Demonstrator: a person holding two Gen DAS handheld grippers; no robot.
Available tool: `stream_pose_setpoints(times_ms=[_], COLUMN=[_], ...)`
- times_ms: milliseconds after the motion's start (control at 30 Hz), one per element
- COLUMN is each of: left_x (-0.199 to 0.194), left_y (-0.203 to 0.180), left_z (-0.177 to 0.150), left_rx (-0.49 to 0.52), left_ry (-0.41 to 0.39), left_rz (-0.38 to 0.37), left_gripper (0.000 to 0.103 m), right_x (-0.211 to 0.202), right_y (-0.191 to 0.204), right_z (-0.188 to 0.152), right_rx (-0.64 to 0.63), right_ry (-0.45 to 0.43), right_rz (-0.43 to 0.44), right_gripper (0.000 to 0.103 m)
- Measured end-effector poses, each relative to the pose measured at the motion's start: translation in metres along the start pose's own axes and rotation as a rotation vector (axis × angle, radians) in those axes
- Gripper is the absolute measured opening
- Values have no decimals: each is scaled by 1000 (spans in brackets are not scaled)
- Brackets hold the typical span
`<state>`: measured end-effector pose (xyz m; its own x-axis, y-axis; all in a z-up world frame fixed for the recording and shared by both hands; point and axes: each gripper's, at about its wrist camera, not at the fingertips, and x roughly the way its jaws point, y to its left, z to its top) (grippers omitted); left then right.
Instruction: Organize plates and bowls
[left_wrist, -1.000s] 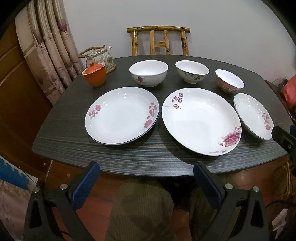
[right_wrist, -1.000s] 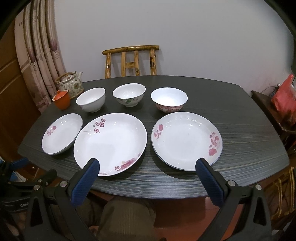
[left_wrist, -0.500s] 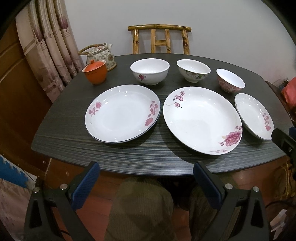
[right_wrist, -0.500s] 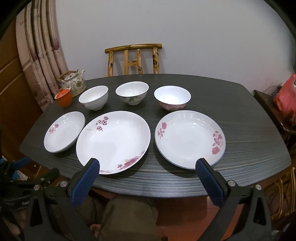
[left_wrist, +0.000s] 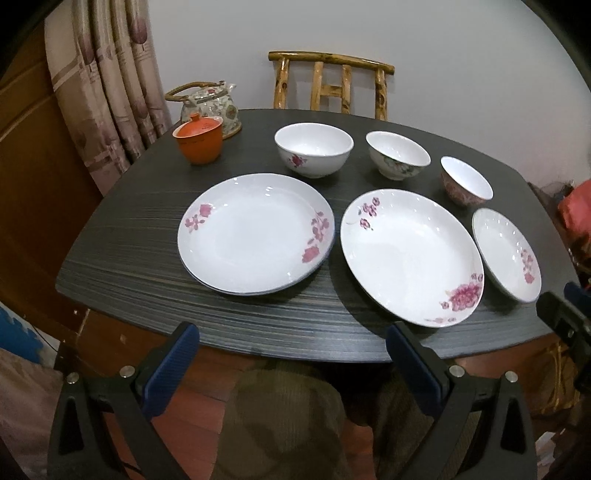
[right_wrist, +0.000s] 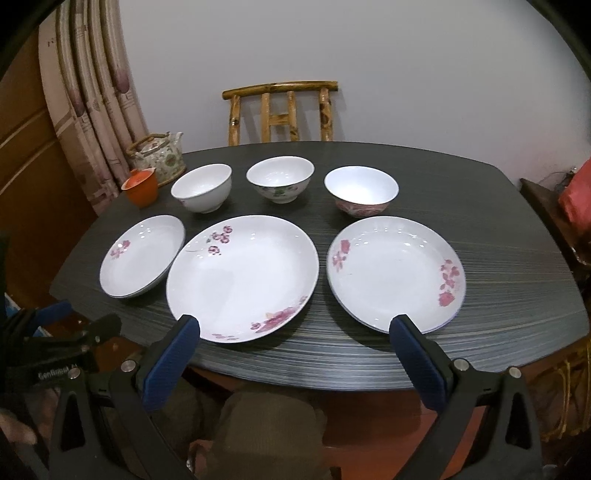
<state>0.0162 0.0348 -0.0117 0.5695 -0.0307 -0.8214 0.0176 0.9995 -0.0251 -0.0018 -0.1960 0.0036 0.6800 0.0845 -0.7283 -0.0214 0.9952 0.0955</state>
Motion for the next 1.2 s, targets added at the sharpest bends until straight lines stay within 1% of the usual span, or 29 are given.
stream_pose_setpoints(times_ms=[67,233,333,367,400,433,567,633,667,700,733,800,867,967,1033,1067,1100,1200], left_x=[0,-1,1,2,3,4,9,11,13,15,18,27,32,38,41,44,46,55], left_y=[8,31,46,53,58,63,89,98,103,107,111,121,128,135,141,144,146,153], left_z=[3,13,18,21,22,24,33,36,39,41,42,45,48,53,58,61,62,67], left_rx=[-19,-76,-122,-139,-154,-171,-251,-271,-282,-291,-305,-346,-364,-369,-383,-399,-410,-453], left_ry=[4,6,16,22,29,35,65,72,75,81,95,124,137,135,136,146,152,173], left_rz=[-4,-6,-18,-22,-26,-32,-85,-93,-100,-108,-120,-148,-152,-148,-161,-172,-179,-208], left_gripper=[103,103,103,103,103,103,103,102,99,91,86,84,83,80,75,72,68,60], right_x=[1,8,12,13,14,16,30,36,40,43,48,57,70,86,95,103,107,127], right_y=[0,2,7,9,11,15,30,37,40,43,46,54,62,73,80,85,86,96], right_z=[3,12,18,20,22,23,33,40,45,49,53,63,73,86,93,100,102,114], right_rx=[8,25,14,11,5,-5,-29,-35,-35,-37,-39,-51,-61,-75,-94,-103,-105,-118], right_ry=[11,43,59,64,70,78,125,143,153,159,167,186,215,252,267,279,290,336], right_rz=[22,52,68,77,85,94,160,197,221,235,248,276,296,328,342,346,347,368], right_gripper=[100,91,84,78,75,74,66,65,64,63,62,57,54,49,46,45,44,42])
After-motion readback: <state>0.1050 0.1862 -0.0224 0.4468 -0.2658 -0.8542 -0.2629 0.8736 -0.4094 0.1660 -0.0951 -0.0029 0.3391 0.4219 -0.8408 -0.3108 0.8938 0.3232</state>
